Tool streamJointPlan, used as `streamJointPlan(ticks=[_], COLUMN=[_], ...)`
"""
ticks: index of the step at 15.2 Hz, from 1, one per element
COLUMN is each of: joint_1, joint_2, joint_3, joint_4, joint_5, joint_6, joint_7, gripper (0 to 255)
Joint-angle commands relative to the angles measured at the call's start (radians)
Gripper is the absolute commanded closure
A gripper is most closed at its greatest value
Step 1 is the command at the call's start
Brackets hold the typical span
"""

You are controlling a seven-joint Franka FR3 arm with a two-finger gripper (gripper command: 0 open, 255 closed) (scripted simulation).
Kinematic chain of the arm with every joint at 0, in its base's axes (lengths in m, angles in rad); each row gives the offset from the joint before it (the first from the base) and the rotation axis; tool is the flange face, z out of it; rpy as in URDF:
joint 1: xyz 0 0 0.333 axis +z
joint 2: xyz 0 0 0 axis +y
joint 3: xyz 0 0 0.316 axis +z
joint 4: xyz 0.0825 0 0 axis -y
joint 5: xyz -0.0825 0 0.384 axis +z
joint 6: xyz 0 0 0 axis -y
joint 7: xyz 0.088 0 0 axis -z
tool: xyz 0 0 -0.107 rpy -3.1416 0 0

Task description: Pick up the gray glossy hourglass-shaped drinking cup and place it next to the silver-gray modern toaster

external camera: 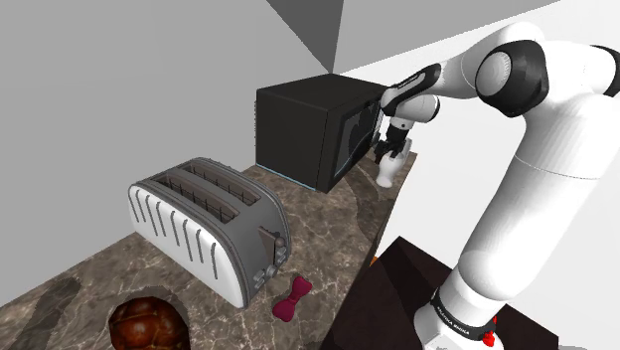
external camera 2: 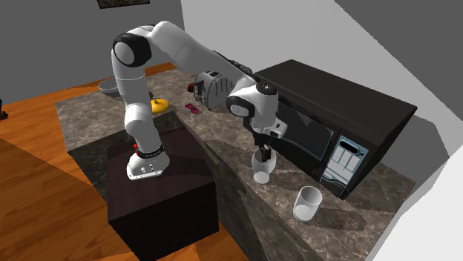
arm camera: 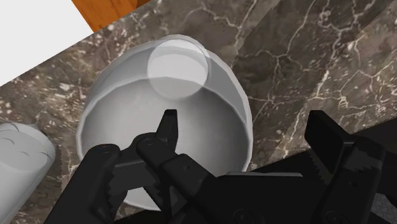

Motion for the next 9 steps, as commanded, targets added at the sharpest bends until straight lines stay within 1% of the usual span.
streamJointPlan(ticks=[1,2,9], joint_1=[0.0,0.0,0.0], joint_2=[0.0,0.0,0.0], joint_3=[0.0,0.0,0.0], joint_4=[0.0,0.0,0.0], joint_5=[0.0,0.0,0.0], joint_6=[0.0,0.0,0.0], joint_7=[0.0,0.0,0.001], gripper=[0,255,255])
